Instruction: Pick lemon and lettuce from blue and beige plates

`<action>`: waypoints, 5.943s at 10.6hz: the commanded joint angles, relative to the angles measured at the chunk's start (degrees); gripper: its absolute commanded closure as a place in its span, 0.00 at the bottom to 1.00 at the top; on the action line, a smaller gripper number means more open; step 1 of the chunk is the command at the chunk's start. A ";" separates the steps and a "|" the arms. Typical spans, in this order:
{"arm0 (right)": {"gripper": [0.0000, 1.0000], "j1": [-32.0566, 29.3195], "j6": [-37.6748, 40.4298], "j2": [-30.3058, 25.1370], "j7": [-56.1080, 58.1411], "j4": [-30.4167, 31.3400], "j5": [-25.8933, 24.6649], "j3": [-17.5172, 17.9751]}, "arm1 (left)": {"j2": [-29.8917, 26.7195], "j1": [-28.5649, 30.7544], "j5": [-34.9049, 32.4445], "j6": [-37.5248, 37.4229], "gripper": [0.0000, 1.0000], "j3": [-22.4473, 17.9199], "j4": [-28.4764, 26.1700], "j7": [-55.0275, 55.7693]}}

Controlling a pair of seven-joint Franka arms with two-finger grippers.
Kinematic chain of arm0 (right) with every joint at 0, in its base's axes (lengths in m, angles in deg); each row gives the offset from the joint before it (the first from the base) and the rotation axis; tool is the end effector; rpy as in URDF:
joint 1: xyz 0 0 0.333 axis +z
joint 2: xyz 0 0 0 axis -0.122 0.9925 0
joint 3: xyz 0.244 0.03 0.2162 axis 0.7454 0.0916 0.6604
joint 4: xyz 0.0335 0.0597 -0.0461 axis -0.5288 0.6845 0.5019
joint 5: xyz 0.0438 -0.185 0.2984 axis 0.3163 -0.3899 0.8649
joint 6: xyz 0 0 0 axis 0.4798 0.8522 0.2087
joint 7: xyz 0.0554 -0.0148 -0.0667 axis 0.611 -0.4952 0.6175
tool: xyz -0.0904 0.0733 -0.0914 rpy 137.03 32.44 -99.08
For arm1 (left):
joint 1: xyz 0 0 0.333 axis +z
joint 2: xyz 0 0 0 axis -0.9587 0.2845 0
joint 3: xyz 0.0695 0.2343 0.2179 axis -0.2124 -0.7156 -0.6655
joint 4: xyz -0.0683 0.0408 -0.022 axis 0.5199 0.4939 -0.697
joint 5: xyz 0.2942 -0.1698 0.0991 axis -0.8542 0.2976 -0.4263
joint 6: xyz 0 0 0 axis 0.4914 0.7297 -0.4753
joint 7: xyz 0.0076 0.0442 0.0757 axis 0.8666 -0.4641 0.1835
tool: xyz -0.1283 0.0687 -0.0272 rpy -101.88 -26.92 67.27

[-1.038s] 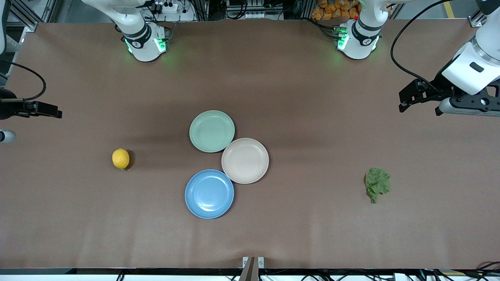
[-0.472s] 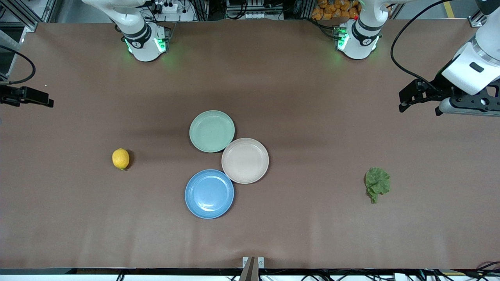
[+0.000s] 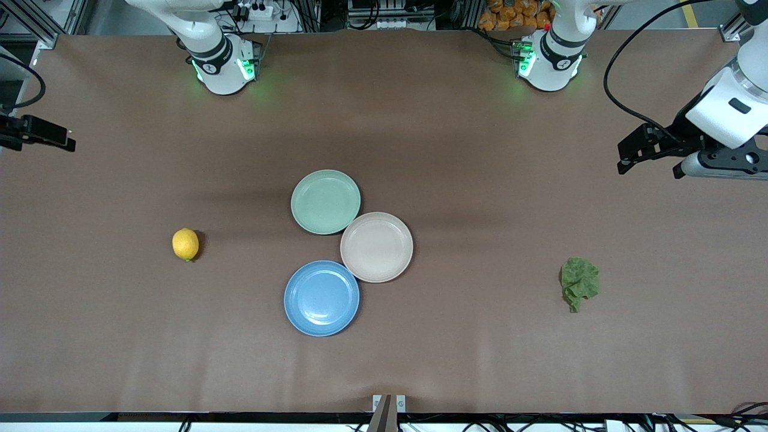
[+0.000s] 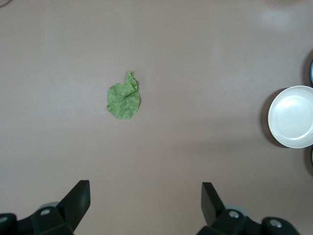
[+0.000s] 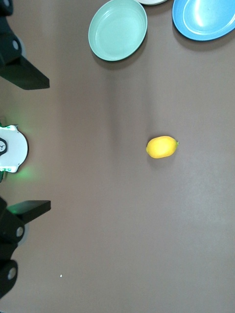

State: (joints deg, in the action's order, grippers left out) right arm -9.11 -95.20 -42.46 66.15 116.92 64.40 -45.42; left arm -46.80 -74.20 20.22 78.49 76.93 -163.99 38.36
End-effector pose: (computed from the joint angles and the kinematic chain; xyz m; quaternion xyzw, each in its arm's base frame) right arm 0.5049 -0.0469 0.6076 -0.9949 0.0157 0.0990 0.0060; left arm 0.5300 -0.0832 0.6012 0.9982 -0.0335 0.0448 0.0204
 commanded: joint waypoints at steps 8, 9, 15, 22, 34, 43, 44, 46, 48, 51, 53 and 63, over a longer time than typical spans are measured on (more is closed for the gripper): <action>0.00 -0.36 -1.88 -1.02 0.19 1.10 -0.06 0.58 | 0.10 1.17 0.15 -1.13 0.00 0.10 0.80 -0.40; 0.00 -0.27 -3.73 -0.85 0.19 2.51 -0.15 0.58 | 0.01 1.25 0.15 -1.13 0.00 0.10 0.80 -0.49; 0.00 -0.18 -14.27 -4.18 0.27 14.36 -0.41 0.76 | 0.10 1.25 0.15 -1.13 0.00 0.10 0.97 -0.49; 0.00 -0.18 -18.52 -8.32 0.19 21.07 -0.59 0.84 | 0.10 1.25 0.15 -1.13 0.00 0.10 0.97 -0.49; 0.00 4.04 -13.24 -6.30 -1.48 12.46 -1.55 -2.06 | 0.19 1.34 0.24 -1.13 0.00 0.10 0.88 -0.49; 0.00 3.95 -13.77 -6.39 -1.66 12.54 -1.55 -2.06 | 0.28 1.34 0.32 -0.52 0.00 0.10 0.88 -0.84; 0.00 3.95 -13.77 -6.39 -1.66 12.54 -1.55 -2.06 | 0.36 1.34 0.33 -0.43 0.00 0.10 0.88 -0.84; 0.00 3.95 -13.77 -6.30 -1.66 12.63 -1.47 -2.06 | 0.63 1.25 0.15 -0.25 0.00 0.10 0.88 -0.75; 0.00 3.95 -13.86 -6.30 -1.66 12.63 -1.47 -2.06 | 0.63 1.25 0.15 -0.25 0.00 0.01 0.88 -0.75; 0.00 3.86 -14.64 -6.12 -1.66 12.63 -1.47 -2.06 | 0.63 1.17 0.15 -0.25 0.00 0.01 0.88 -0.49; 0.00 2.81 -16.57 -5.51 -1.66 12.89 -1.47 -2.06 | 0.63 1.17 0.15 -0.25 0.00 0.01 0.80 -0.40; 0.00 2.98 -16.23 -5.33 -1.83 13.24 -1.47 -1.71 | 0.63 1.17 0.15 -0.34 0.00 0.01 0.80 -0.40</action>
State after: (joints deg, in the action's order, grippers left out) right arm -5.84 -112.26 -47.71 65.06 130.76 63.11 -47.64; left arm -46.41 -73.23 20.22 78.51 76.90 -163.94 38.36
